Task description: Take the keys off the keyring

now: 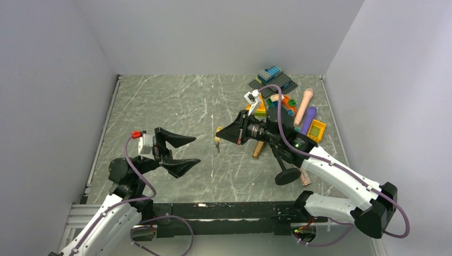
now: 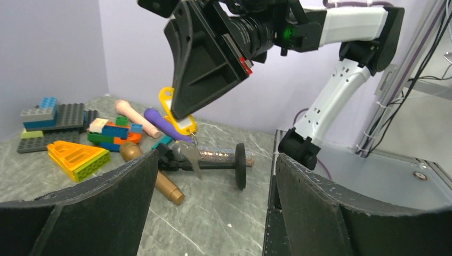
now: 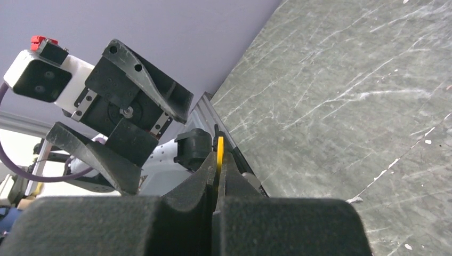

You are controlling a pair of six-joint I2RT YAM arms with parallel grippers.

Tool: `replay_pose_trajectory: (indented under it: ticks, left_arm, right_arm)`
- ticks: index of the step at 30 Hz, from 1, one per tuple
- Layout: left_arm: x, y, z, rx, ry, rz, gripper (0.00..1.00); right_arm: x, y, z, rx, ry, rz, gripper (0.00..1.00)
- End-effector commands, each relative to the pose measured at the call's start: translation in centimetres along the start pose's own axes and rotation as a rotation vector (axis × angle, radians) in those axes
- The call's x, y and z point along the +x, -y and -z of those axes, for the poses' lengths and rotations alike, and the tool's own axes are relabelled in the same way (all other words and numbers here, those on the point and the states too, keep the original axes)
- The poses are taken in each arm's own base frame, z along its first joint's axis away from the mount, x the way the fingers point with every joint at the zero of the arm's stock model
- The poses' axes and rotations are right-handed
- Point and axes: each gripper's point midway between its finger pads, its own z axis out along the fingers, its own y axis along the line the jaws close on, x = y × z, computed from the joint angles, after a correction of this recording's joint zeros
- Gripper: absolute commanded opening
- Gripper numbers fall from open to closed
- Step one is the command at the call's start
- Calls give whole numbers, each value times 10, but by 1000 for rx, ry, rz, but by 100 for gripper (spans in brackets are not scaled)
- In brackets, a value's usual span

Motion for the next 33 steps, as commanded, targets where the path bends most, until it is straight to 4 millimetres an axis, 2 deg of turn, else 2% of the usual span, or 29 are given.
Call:
replay_pose_trajectory:
  ticks: [1,9,20,26,33]
  left_arm:
    - [-1,3,-9,22,-9,-58,84]
    - [11,10,-27,51,-40,-58,81]
    - [31,6,-51,7,-101,-100,78]
    - [39,-2,-54,-63,-117,-145,69]
    - [34,-4,-56,-109,-88,-171,58]
  right_arm:
    - [-17,-17,1,-32,40,25,0]
    - [-18,-18,5,-27,50,23,0]
    - [-18,-21,12,-23,54,11,0]
    - [-19,-27,15,-39,58,12,0]
    - [-18,-29,16,-47,56,8,0]
